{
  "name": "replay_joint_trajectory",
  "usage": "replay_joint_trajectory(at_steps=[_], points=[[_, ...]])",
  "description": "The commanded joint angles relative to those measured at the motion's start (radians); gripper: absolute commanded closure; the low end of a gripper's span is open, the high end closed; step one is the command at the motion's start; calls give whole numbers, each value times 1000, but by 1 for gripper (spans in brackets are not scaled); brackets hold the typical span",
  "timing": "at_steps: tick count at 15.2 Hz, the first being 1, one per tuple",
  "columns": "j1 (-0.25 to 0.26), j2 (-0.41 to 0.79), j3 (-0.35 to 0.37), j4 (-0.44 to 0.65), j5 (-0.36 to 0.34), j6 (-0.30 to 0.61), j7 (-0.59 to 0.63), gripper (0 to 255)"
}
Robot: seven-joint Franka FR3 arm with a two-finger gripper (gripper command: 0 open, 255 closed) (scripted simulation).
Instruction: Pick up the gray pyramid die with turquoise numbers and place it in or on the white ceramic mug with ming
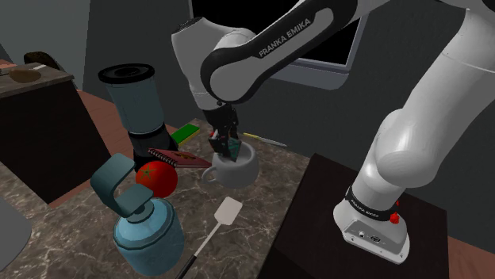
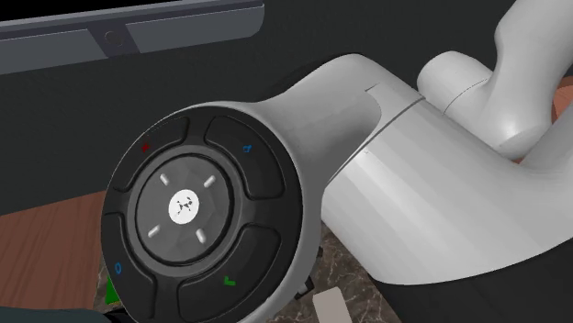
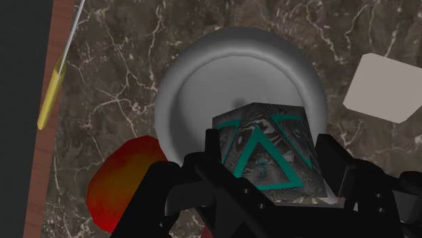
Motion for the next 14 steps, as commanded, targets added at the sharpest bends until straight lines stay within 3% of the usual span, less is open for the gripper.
replay_joint_trajectory(at_steps=[1,7,8,13,14], points=[[-1,4,-1,-3,-3,8,0,255],[-1,4,-1,-3,-3,8,0,255],[-1,4,-1,-3,-3,8,0,0],[-1,4,-1,-3,-3,8,0,0],[1,-4,0,24,3,-27,-4,0]])
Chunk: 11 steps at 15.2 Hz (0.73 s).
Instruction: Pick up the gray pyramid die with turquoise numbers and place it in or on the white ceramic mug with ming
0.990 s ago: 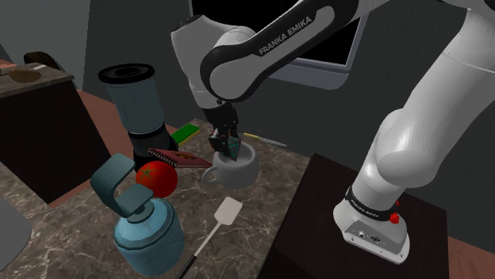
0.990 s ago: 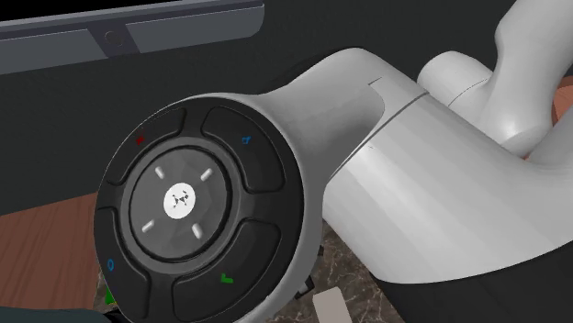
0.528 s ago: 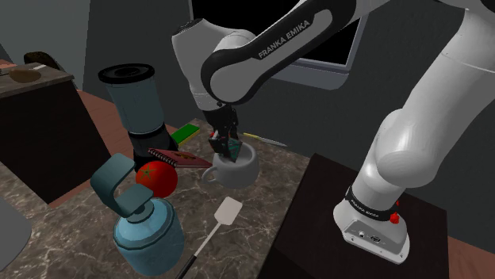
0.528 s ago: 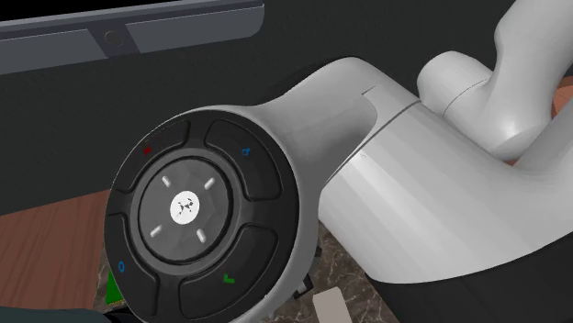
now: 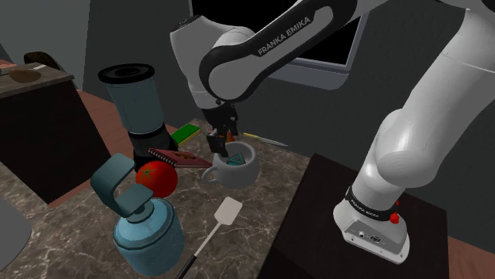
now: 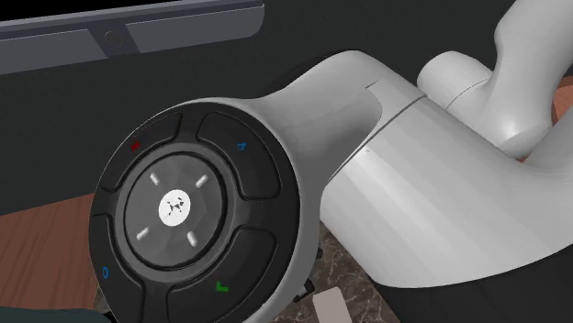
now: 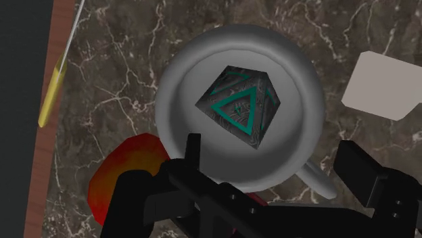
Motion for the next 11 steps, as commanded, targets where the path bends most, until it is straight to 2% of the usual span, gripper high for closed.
replay_joint_trajectory(at_steps=[1,3,11], points=[[2,-12,0,41,7,-53,-7,0],[5,-20,2,94,13,-113,-11,0],[4,-20,2,94,13,-113,-11,0]])
